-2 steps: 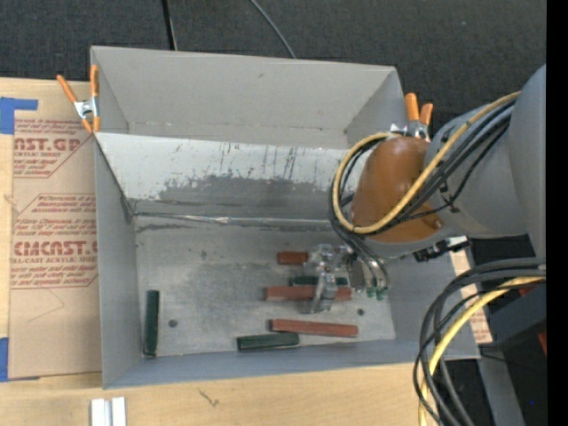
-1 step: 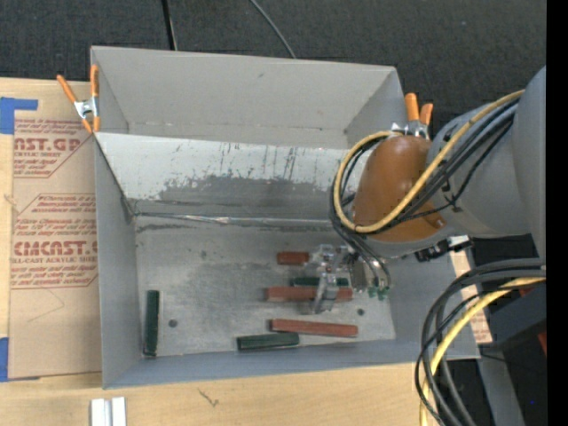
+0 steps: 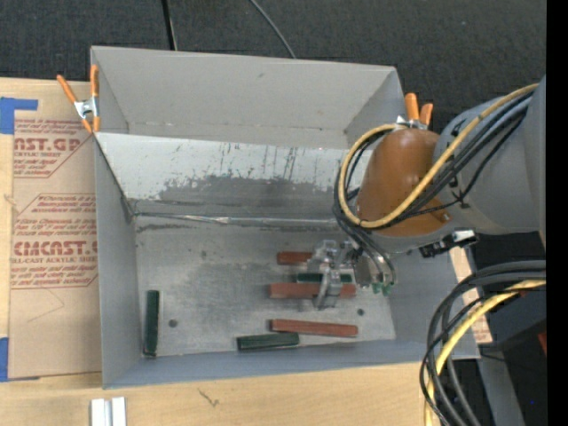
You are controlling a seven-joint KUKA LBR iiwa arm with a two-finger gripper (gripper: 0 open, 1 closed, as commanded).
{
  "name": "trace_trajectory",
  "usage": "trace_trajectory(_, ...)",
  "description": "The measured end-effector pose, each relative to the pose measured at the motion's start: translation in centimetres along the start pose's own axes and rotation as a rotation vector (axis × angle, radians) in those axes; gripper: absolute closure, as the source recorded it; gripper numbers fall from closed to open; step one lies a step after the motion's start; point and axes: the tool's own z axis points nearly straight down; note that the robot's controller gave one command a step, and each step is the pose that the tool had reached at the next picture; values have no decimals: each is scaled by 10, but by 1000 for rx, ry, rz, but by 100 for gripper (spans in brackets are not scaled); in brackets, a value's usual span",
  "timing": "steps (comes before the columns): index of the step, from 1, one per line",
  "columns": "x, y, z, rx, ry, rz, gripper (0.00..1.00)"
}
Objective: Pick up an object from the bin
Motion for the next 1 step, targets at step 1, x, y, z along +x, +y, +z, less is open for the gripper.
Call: trace_trajectory(1,-2,0,-14,0,-6,0,100)
